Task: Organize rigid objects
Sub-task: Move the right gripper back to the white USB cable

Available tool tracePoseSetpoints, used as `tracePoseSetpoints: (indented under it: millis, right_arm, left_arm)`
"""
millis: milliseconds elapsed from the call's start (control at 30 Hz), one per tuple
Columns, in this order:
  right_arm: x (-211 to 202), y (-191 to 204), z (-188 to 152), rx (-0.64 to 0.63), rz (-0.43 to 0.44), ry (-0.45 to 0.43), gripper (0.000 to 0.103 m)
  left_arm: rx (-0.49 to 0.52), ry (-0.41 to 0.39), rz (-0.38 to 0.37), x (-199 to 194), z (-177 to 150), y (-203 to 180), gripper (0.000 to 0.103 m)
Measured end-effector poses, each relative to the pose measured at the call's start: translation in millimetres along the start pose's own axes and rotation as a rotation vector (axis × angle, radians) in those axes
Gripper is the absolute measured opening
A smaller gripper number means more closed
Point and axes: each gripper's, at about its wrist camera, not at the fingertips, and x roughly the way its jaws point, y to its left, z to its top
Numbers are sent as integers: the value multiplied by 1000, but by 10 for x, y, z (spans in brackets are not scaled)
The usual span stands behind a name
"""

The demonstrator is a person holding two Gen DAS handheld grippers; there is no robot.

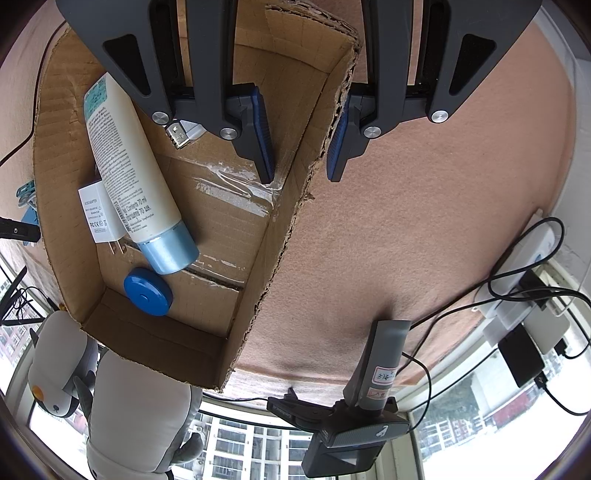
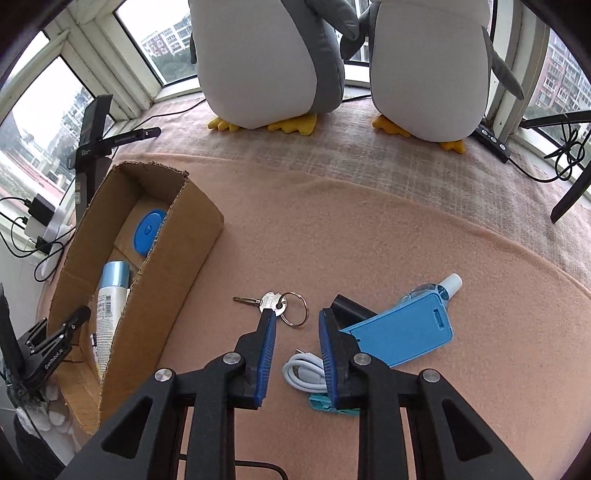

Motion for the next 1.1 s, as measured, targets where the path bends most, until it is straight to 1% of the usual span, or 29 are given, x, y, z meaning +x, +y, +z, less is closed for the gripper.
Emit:
tracePoseSetpoints:
  millis: [100,200,267,567,600,667,767,867,933,1100]
  right_arm:
    - [44,-22,-85,6,21,29,21]
    - [38,-48,-223,-9,11,48,21]
    - [16,-102,-307,7,16,59,21]
    - [-175,-415,-643,99,50,56,21]
    - [-220,-449,-669,118,62,41,22]
    - [-317,-521,-712,155,78,15,28]
    - [-472,-614,-785,209,72,-23,36]
    - [-587,-679,-880,247,75,-34,36]
    - [-610,-698,-935,261,69,-23,36]
    - [-568,-618,-996,227,71,11,36]
  left_arm:
    - [0,0,0,0,0,-1,27]
    - [0,0,0,0,0,0,27]
    - [0,-1,0,-3,-4,2,27]
    - [2,-1,1,-4,-4,1,27]
    - [1,-1,1,-4,-4,2,27]
    - [1,-1,1,-4,-5,1,27]
    - [1,-1,1,-4,-5,2,27]
    - [1,-1,1,-4,-4,4,27]
    - [1,-1,1,-3,-3,6,27]
    - [1,-1,1,-3,-4,4,27]
